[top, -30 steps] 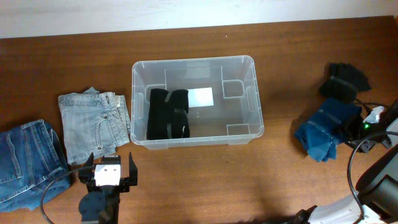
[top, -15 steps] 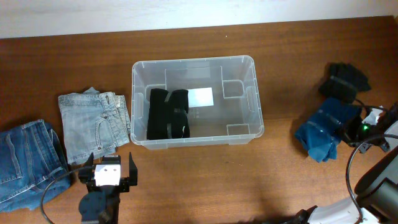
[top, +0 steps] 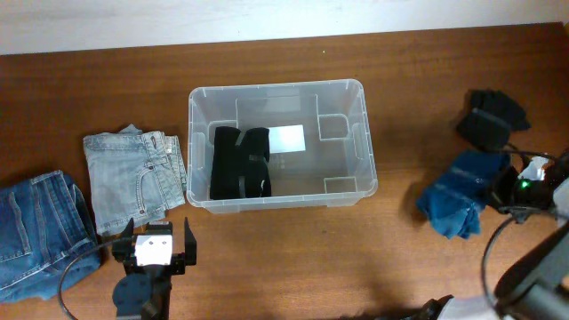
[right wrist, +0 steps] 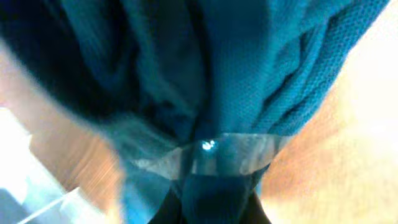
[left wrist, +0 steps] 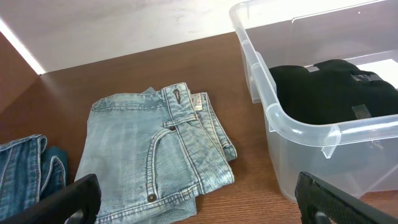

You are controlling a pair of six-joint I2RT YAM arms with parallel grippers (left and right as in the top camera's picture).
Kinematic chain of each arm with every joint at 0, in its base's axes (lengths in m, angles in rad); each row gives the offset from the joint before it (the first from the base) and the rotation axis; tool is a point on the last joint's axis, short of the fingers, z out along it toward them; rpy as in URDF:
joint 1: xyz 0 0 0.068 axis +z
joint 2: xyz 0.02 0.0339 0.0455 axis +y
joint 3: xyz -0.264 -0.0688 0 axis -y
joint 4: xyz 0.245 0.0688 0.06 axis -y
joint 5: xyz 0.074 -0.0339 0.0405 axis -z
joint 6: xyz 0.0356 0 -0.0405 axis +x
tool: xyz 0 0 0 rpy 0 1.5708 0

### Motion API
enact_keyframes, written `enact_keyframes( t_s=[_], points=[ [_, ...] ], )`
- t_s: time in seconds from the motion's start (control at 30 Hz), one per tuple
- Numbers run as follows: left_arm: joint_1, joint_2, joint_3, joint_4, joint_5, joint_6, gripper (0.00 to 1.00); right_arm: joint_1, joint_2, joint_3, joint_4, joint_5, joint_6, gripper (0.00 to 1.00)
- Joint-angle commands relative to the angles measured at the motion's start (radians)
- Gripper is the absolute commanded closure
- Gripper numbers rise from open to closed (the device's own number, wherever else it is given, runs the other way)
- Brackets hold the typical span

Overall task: Pack container
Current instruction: 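Lift the teal bundle and carry it over the box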

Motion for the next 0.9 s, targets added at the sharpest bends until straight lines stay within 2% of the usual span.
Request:
enact_keyframes(
  t_s=[0.0, 0.17, 0.4, 0.53, 0.7, 0.87],
  points=[
    [0.005, -0.004, -0.005, 0.002, 0.010, 0.016, 0.01, 0.056, -0.169, 0.126, -0.037, -0.047, -0.007, 0.96],
    [0.005, -0.004, -0.005, 0.002, 0.010, 0.016, 0.01, 0.220, -0.340, 0.295, -0.130, -0.068, -0.003, 0.96],
    [0.005, -0.004, -0.005, 0.002, 0.010, 0.016, 0.01, 0.543, -0.424, 0.373, -0.042, -0.055, 0.144, 0.96],
    [0.005, -0.004, -0.005, 0.002, 0.010, 0.016, 0.01, 0.739, -0.387, 0.373, 0.025, 0.038, 0.212, 0.96],
    [0.005, -0.004, -0.005, 0.002, 0.010, 0.016, 0.01, 0.961, -0.264, 0.373, 0.117, 0.126, 0.216, 0.96],
    [0.005, -0.004, -0.005, 0.002, 0.010, 0.016, 0.01, 1.086, -0.101, 0.373, 0.164, 0.220, 0.275, 0.96]
  ],
)
